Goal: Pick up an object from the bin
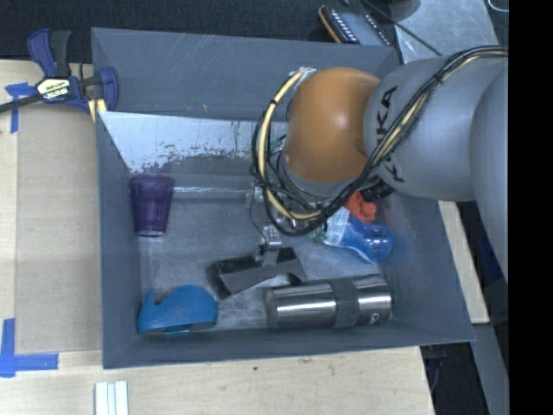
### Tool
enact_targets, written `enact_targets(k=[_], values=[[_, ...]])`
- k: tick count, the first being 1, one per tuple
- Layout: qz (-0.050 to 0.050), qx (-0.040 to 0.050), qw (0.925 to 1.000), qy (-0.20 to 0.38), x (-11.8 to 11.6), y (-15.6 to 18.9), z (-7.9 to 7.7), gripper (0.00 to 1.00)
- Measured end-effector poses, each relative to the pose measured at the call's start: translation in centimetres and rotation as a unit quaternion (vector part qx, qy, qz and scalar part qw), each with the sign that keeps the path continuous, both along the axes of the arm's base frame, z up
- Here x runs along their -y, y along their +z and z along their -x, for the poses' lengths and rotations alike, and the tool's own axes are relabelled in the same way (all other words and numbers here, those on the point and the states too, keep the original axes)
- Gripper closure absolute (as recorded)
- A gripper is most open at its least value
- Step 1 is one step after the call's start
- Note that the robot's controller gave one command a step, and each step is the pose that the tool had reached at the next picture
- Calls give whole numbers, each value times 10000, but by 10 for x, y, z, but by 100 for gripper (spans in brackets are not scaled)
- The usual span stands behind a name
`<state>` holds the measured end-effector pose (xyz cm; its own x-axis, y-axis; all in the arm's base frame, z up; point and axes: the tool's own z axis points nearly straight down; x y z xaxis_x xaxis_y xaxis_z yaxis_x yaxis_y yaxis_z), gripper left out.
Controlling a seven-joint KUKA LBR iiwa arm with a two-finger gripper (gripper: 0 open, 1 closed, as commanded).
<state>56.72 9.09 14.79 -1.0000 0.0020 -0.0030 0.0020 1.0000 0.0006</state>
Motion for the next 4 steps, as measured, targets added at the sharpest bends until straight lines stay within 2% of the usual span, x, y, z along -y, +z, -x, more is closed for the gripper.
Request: enact_targets(k=[1, 2, 3, 4], values=[[0, 0, 10000, -1, 0, 0, 0, 0], [-37, 175, 9944, 1042, 21, -51, 30, 0], [-6, 96, 9948, 1015, 23, -52, 33, 100], [-15, 152, 9948, 1011, 21, -50, 30, 0]])
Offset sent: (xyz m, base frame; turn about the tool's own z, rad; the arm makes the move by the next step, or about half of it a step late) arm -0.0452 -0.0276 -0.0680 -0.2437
